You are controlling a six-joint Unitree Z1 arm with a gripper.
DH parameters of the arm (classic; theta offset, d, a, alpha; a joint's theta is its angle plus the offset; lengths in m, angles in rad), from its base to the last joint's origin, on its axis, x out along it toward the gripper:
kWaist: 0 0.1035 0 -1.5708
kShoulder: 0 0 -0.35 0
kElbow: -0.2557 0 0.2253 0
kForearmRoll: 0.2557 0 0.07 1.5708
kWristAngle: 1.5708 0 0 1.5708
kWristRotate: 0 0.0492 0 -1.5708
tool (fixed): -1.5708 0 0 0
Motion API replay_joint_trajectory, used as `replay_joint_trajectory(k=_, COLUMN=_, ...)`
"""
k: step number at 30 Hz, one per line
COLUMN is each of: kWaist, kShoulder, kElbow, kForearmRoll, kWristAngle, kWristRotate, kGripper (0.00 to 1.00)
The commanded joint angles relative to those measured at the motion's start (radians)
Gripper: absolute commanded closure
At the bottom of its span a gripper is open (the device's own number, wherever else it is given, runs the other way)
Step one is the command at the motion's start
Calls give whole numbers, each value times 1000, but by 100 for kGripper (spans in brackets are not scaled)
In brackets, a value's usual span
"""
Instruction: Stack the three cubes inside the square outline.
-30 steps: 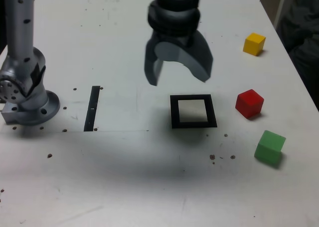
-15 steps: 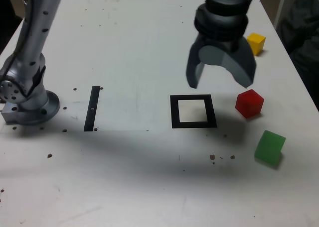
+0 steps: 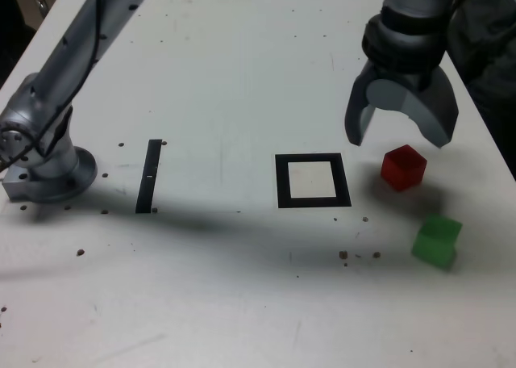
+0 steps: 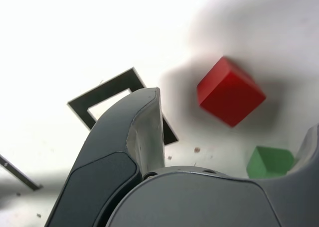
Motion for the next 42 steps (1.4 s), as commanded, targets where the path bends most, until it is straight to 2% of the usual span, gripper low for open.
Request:
replay_joint_trajectory(k=1, kWaist=4, kShoulder=10, kElbow=-14, kForearmRoll=2, kWristAngle=9, kWristRotate=19, kGripper=0)
replay_joint_trajectory(k=6, kWaist=5, kShoulder=13, kElbow=-21, kForearmRoll=-3, kWristAngle=34, kWristRotate=105, kGripper=0)
replay_joint_trajectory(k=12, kWaist=-1, kShoulder=14, kElbow=-30, kForearmRoll=-13, kWristAngle=53, kWristRotate=315, kGripper=1)
replay_joint_trajectory(k=16, kWaist=-2, kShoulder=18, kElbow=-33, kForearmRoll=-8, kWristAngle=66, kWristRotate=391, kGripper=1)
replay_joint_trajectory(k=42, kWaist=-46, kShoulder=121, kElbow=-57, kForearmRoll=-2, kWristAngle=78, kWristRotate=381, kGripper=8)
